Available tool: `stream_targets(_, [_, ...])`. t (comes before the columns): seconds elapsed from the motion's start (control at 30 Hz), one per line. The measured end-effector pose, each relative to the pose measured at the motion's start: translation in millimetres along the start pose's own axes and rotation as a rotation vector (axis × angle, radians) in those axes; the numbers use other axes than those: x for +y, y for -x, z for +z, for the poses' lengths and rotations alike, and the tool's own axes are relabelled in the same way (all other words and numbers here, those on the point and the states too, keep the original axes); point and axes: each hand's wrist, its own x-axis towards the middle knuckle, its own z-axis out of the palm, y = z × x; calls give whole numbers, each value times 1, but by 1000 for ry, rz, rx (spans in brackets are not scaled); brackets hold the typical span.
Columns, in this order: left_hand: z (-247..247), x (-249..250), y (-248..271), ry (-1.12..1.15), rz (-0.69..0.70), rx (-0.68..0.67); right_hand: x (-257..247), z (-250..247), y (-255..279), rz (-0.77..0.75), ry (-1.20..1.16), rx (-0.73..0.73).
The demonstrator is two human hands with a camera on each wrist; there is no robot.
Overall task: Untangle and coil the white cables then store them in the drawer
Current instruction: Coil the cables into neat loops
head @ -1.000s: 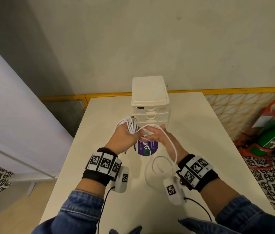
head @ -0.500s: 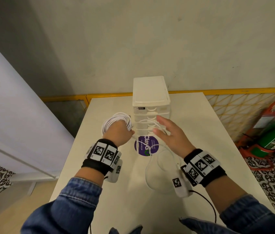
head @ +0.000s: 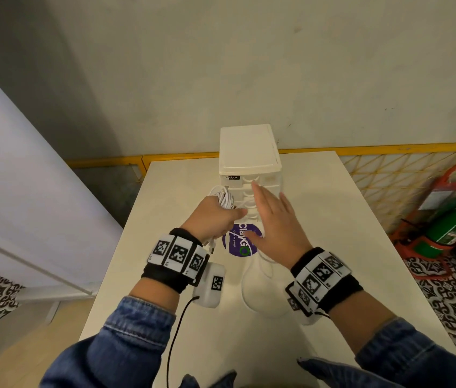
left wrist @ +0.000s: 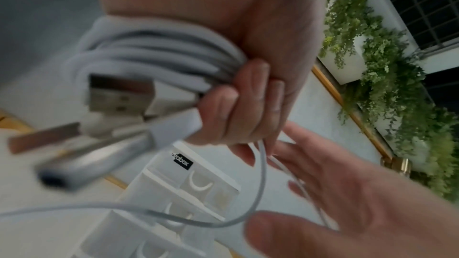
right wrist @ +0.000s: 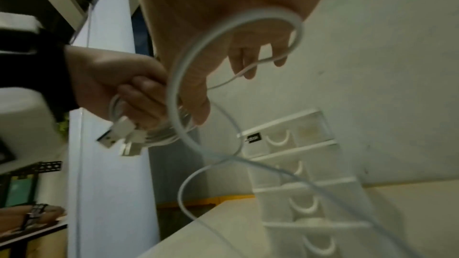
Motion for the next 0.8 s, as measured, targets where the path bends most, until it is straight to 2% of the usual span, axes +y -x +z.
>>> stream_targets(0.07, [3, 5, 5, 70, 27, -63, -2, 10, 0, 52, -111, -31])
stream_targets(0.2, [2, 8, 16, 28, 80, -146, 9, 5, -6, 55, -252, 162])
stream_targets(0.3, [5, 6, 23, -42, 63, -186, 8, -18, -17, -11, -277, 222])
stream_targets(0.4, [11, 7, 29, 26, 48, -327, 10, -30, -25, -80, -332, 194])
stream_targets(0.53, [15, 17, 36, 87, 138, -472, 12, -25, -30, -48, -532, 85])
stream_targets(0.63, [14, 21, 38, 362, 206, -567, 2, -24, -32, 56, -808, 4])
stream_targets(0.73, [9, 25, 35, 780, 301, -764, -7, -19, -41, 171, -857, 13])
stream_targets(0.8, [5, 31, 34, 992, 377, -891, -11, -11, -40, 127, -811, 33])
